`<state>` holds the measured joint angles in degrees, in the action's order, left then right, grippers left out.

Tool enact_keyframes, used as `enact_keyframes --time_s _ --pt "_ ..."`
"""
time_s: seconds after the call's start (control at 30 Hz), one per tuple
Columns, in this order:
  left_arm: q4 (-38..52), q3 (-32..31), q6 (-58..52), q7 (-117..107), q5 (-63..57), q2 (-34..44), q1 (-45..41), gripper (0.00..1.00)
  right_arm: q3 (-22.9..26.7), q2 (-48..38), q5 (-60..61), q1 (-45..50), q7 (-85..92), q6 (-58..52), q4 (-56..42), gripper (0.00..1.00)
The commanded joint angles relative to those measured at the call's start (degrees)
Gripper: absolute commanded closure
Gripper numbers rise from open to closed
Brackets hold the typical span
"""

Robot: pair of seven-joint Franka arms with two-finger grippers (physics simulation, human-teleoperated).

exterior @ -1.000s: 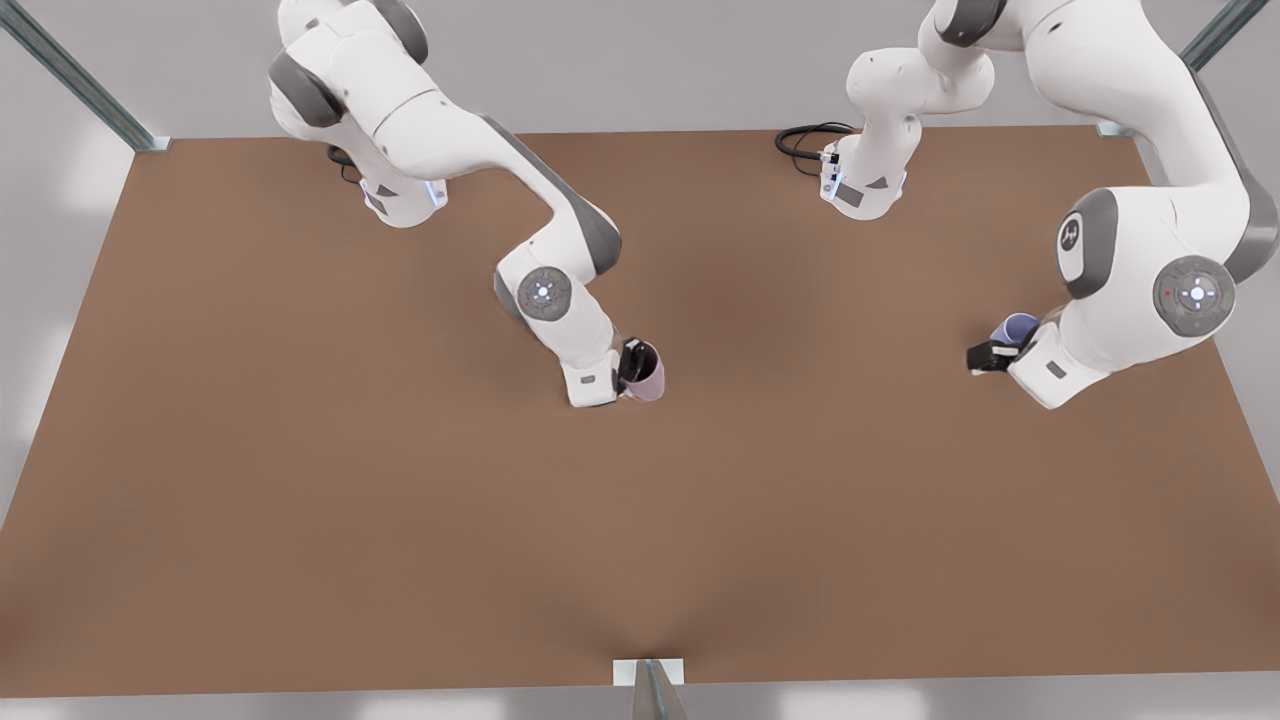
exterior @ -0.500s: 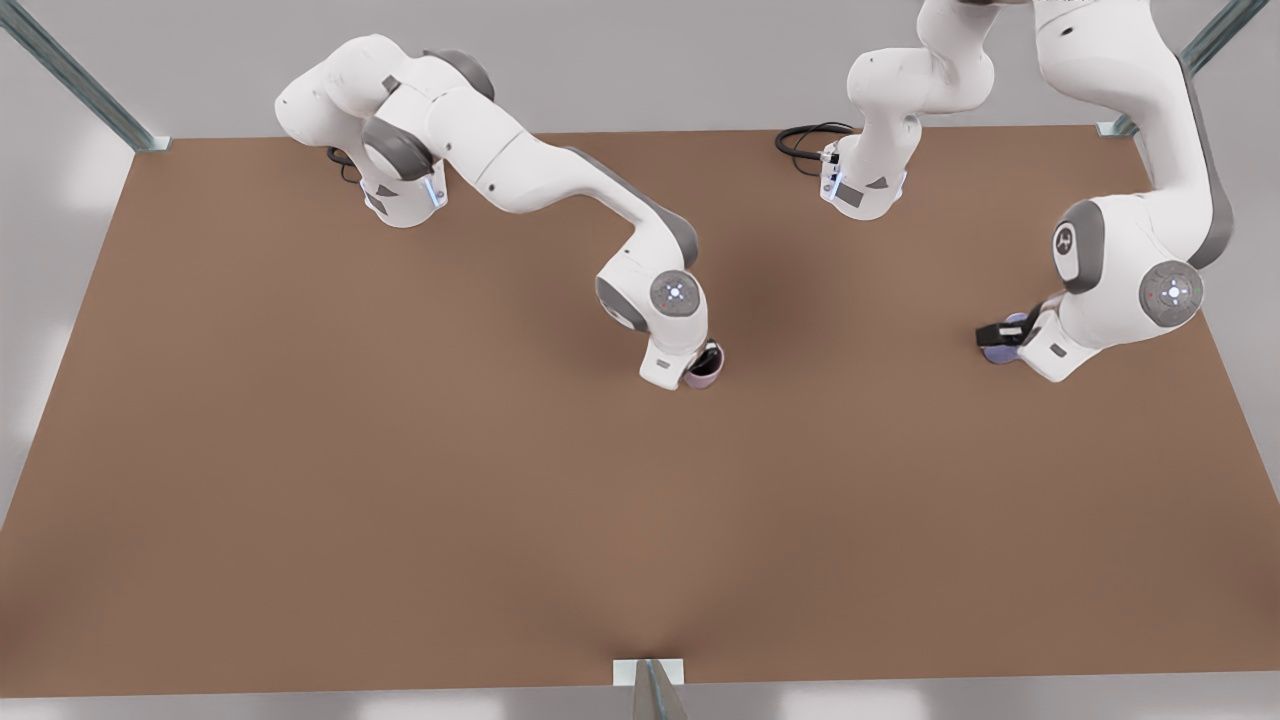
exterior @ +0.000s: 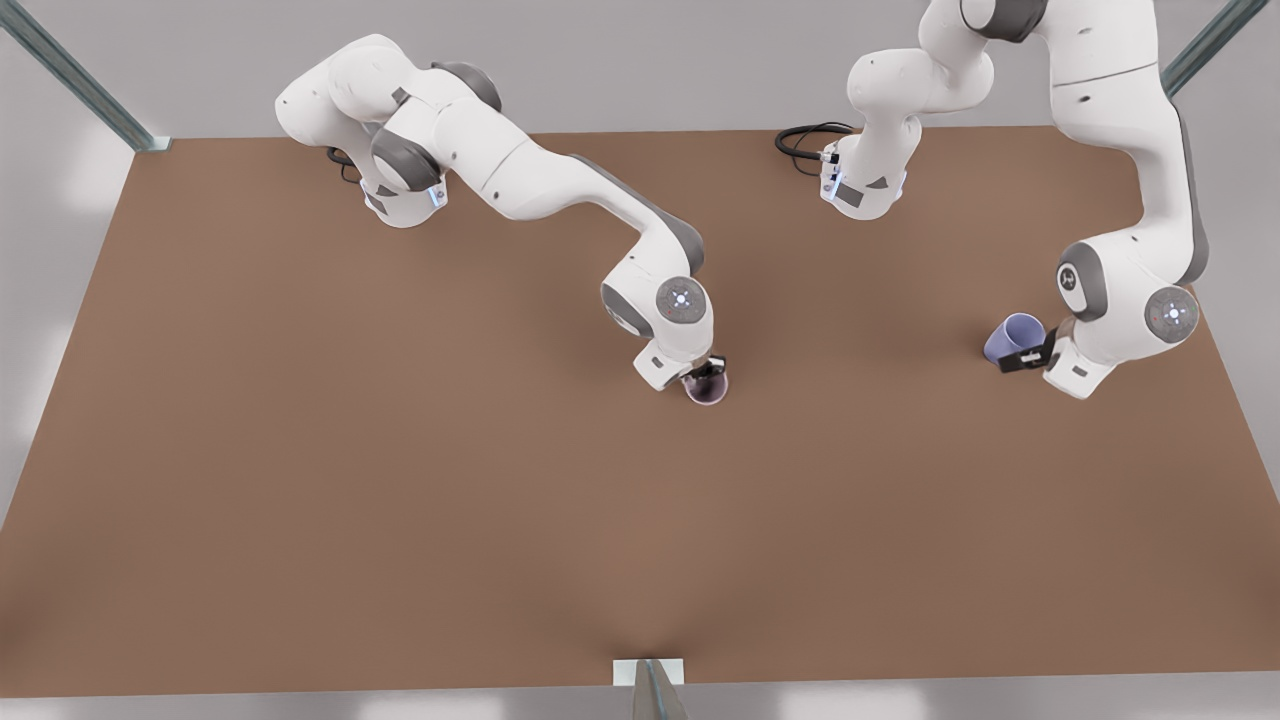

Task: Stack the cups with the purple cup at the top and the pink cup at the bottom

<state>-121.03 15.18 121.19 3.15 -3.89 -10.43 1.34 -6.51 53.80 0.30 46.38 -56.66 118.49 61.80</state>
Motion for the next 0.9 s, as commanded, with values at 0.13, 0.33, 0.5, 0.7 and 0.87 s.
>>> enact_keyframes --time_s 0.13,0.33,0.5,0.7,0.87 --pt "-0.70 0.02 3.79 0.28 -0.07 -0.55 -0.02 0.00 -0.08 -0.80 -0.74 1.08 -16.47 -0.27 1.74 0.66" --pt "-3.77 0.64 4.05 0.28 0.02 0.06 0.33 0.00 -0.17 -1.41 -1.35 1.26 -16.55 -0.27 2.54 0.66" --pt "-8.61 2.13 7.22 0.28 0.02 1.64 0.42 0.00 -0.34 -2.38 -1.70 1.26 -16.38 -1.67 2.45 0.66" --pt "-12.30 4.33 10.90 0.28 0.02 1.38 0.42 0.00 0.09 -9.66 -1.62 0.56 -14.27 -2.91 6.57 0.16" --pt "-12.83 4.59 11.17 0.28 0.64 0.50 0.50 0.00 1.85 -39.38 -0.30 -24.39 23.34 -20.39 25.21 0.00"
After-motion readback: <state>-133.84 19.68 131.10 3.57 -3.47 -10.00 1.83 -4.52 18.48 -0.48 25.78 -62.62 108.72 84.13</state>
